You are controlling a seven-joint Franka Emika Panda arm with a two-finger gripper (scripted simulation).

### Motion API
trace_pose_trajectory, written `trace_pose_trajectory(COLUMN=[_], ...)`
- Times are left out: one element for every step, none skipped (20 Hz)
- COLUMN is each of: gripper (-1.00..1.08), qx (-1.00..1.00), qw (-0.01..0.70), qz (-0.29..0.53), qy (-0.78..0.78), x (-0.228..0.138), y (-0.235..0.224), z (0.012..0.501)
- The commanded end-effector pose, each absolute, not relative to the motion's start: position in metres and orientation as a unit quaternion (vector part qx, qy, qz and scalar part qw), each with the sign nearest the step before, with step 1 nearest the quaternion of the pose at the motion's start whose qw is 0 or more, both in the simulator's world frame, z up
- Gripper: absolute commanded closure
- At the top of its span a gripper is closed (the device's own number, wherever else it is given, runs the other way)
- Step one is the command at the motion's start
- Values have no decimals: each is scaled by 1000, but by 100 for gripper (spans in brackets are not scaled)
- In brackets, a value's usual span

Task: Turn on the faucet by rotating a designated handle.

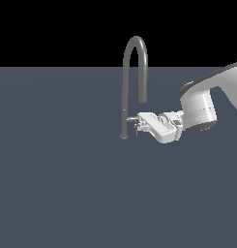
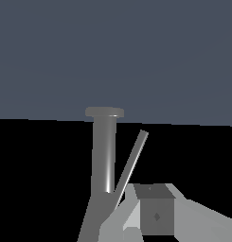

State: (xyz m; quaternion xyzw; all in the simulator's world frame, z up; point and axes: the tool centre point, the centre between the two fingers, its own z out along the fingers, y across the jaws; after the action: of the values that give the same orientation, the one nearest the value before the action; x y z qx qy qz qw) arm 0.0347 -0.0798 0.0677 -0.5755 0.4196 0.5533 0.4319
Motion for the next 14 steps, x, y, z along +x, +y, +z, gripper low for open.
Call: trace_pose_trajectory(gripper=[108, 108, 108, 108, 108, 108, 108, 108, 108, 108, 108, 108, 108, 108], qx=[-570, -569, -568, -567, -567, -566, -565, -565, -564, -563, -563, -562, -561, -561], qw=[430, 430, 430, 431, 431, 431, 432, 432, 432, 432, 433, 433, 433, 433], qz=[555, 555, 555, 556, 556, 556, 556, 556, 557, 557, 557, 557, 557, 558], qy=[428, 428, 428, 429, 429, 430, 430, 430, 431, 431, 431, 432, 432, 432], x=[36, 36, 37, 38, 39, 40, 41, 42, 42, 43, 44, 45, 45, 46], y=[-79, -78, -78, -78, -78, -77, -77, -77, -77, -77, -77, -76, -76, -76], z=[52, 50, 48, 46, 45, 43, 42, 40, 39, 37, 36, 34, 33, 32])
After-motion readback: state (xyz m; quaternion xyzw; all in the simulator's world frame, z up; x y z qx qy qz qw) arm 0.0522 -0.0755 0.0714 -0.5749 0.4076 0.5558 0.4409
